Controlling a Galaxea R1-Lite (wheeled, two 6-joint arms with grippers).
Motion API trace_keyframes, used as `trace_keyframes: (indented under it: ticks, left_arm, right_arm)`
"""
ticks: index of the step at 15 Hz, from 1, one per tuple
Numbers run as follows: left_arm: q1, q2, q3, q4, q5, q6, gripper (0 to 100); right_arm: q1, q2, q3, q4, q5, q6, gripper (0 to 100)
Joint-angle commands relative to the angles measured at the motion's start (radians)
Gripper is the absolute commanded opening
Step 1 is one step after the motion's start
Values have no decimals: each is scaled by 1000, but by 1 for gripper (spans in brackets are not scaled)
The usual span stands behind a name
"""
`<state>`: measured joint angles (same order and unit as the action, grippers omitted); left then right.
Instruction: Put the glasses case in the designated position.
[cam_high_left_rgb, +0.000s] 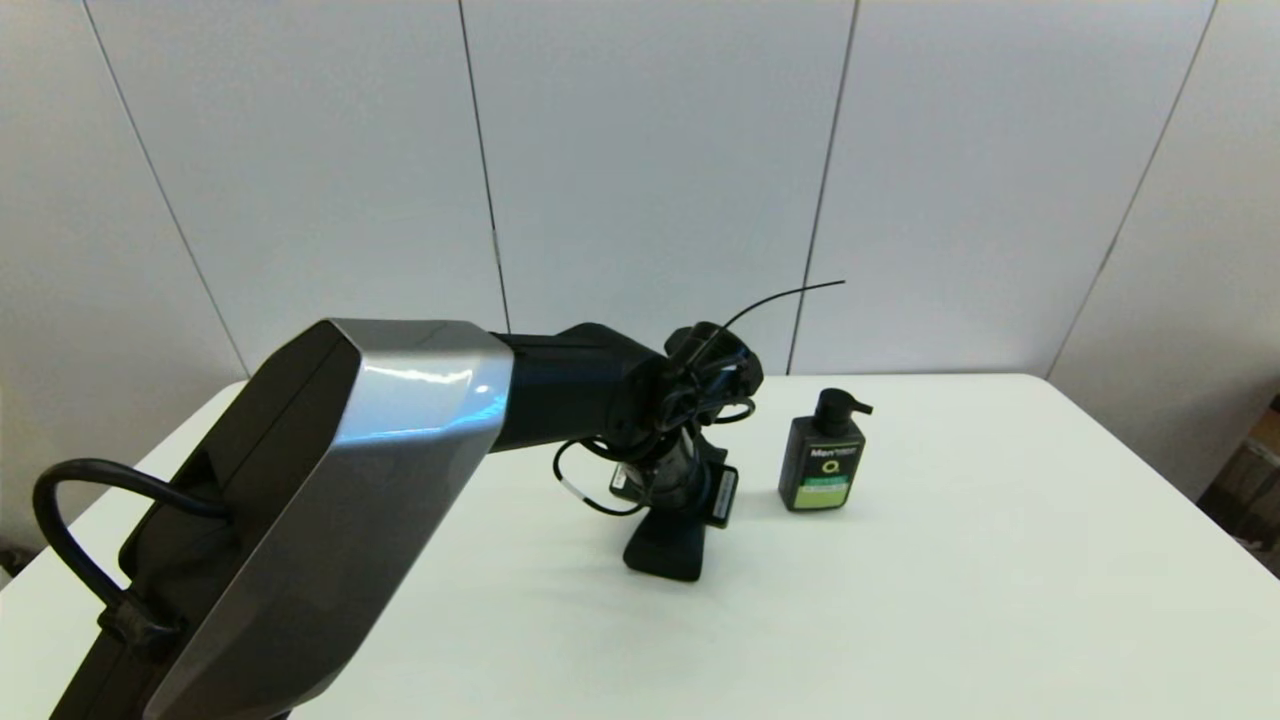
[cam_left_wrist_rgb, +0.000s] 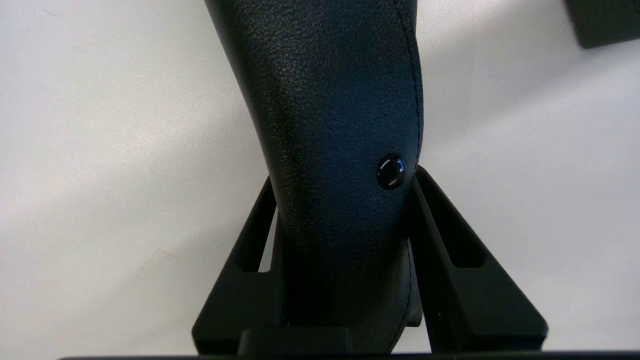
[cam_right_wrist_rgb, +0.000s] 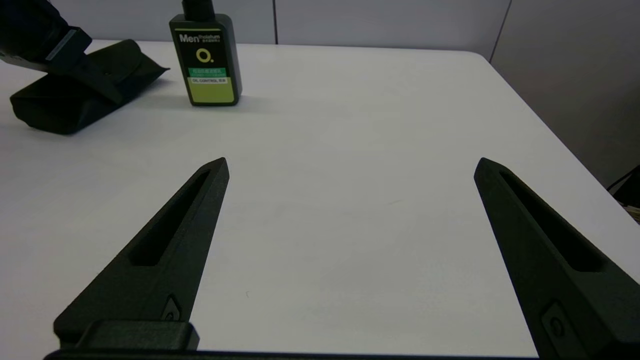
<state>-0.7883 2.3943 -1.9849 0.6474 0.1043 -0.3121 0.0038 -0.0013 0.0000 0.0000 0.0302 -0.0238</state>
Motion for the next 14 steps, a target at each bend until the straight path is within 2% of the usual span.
trace_keyframes:
  ticks: [1,14]
  left_arm:
    - [0,-1,0,4,0,-2,0]
    - [1,0,0,3,-1,1,0]
  right_arm:
    - [1,1,0,0,0,-1,100]
    - [1,1,0,0,0,-1,100]
